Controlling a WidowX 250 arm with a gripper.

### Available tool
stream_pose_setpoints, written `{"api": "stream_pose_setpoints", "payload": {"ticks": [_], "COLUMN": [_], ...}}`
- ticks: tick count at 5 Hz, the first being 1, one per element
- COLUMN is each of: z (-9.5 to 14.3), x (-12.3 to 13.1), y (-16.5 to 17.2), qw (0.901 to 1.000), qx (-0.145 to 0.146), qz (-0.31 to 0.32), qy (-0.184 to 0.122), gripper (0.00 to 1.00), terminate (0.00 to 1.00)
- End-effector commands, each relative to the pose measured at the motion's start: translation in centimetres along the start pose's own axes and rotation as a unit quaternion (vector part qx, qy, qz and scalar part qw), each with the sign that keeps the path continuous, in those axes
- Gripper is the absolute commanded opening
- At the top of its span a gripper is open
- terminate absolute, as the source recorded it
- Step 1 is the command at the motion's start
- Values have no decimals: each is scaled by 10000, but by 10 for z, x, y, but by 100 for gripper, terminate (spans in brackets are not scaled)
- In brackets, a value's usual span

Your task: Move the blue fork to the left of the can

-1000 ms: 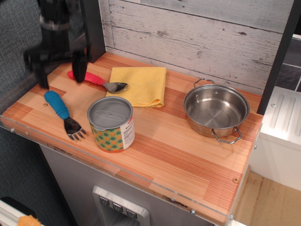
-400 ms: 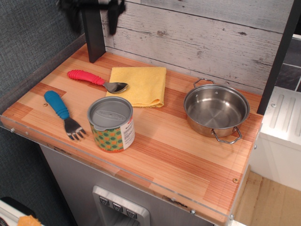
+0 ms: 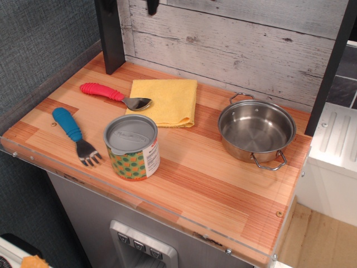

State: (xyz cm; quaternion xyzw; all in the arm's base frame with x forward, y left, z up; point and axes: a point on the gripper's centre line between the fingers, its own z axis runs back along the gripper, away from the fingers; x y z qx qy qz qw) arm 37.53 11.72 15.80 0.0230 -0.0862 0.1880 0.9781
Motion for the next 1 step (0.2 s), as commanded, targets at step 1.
{"api": "stream_pose_setpoints", "payload": {"ticks": [1], "z": [21], "x": [-2], "y": [-3], "qw": [9997], "qx": [-30], "qz": [-55], "qy": [-236], "gripper": [100], "terminate": [100]}}
